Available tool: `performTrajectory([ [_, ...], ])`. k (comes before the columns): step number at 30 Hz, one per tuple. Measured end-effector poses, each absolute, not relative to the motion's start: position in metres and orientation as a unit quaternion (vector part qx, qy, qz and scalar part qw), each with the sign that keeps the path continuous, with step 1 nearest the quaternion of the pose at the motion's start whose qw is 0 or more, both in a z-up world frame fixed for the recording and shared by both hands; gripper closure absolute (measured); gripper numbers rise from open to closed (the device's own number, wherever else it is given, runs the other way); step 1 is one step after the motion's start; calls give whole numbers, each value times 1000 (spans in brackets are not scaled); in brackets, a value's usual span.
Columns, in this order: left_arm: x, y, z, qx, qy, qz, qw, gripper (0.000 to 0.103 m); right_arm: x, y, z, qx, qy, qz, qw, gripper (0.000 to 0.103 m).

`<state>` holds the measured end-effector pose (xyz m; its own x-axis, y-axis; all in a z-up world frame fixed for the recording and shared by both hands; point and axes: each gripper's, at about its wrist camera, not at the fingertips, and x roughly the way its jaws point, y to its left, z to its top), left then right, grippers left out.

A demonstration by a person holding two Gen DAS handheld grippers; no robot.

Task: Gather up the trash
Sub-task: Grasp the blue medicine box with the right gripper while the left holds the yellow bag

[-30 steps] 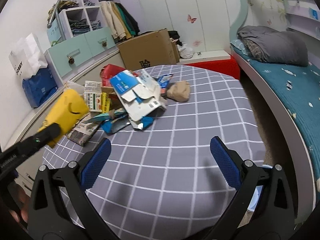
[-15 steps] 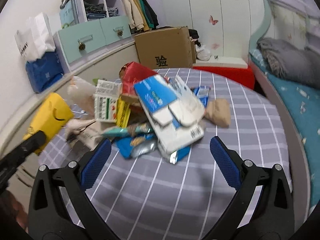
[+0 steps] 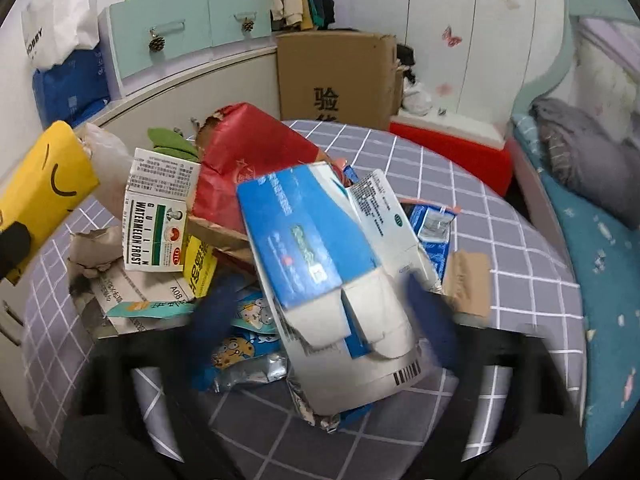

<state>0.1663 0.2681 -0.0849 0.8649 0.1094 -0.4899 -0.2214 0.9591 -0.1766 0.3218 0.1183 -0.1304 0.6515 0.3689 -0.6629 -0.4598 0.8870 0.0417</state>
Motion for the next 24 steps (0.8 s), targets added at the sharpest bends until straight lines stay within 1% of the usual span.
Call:
performTrajectory([
  [7,166,257,-84,-110,249,76,959,99,321,82,-128,4,357,269,895,43],
  [14,155,236,-72,-100,233,63,965,99,301,36,-117,78,327,281,899,47],
  [15,153,229,-69,-96,229,59,967,99,297,29,-113,84,322,282,900,53],
  [16,152,224,-67,-93,227,56,968,99,295,24,-110,90,318,283,900,56],
  [20,148,197,-56,-79,219,38,972,99,288,-1,-106,115,315,279,900,57],
  [24,146,173,-53,-66,221,23,973,99,285,-17,-119,130,333,268,895,57],
])
